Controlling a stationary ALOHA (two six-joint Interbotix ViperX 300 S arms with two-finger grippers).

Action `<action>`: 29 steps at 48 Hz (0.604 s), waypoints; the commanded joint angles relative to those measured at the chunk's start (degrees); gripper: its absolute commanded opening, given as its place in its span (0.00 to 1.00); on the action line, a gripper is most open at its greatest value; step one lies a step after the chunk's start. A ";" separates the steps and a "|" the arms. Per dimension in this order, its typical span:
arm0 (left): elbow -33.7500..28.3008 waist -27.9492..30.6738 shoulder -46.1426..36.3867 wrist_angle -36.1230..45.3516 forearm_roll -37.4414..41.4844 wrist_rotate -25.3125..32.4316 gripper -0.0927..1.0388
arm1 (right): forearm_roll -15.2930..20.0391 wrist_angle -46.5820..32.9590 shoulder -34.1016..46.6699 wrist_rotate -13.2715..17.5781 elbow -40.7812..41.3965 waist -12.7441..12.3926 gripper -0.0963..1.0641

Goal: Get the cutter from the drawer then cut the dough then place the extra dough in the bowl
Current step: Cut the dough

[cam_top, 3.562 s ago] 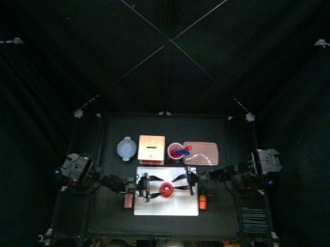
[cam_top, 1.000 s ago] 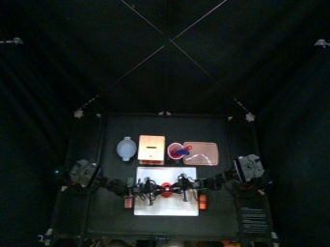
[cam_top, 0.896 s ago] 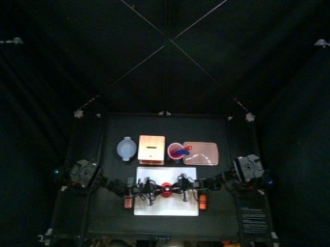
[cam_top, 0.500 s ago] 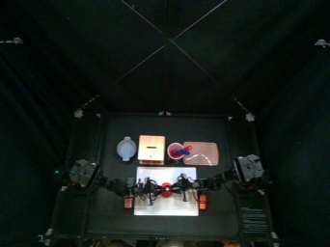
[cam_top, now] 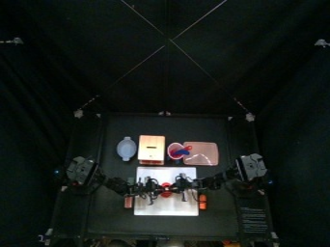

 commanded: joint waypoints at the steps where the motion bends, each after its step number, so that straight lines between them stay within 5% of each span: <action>1: -0.35 0.35 -0.62 -0.26 -0.18 1.14 0.65 | 0.18 0.53 -1.93 0.44 -0.79 -0.44 0.51; 14: -2.46 0.44 -2.72 -3.16 0.26 2.20 0.75 | 0.35 0.62 -3.43 0.70 -2.29 -0.35 0.74; 29: -2.02 0.97 -7.21 -8.00 0.26 7.56 0.75 | 0.26 1.58 -3.52 0.70 -3.25 -0.26 0.75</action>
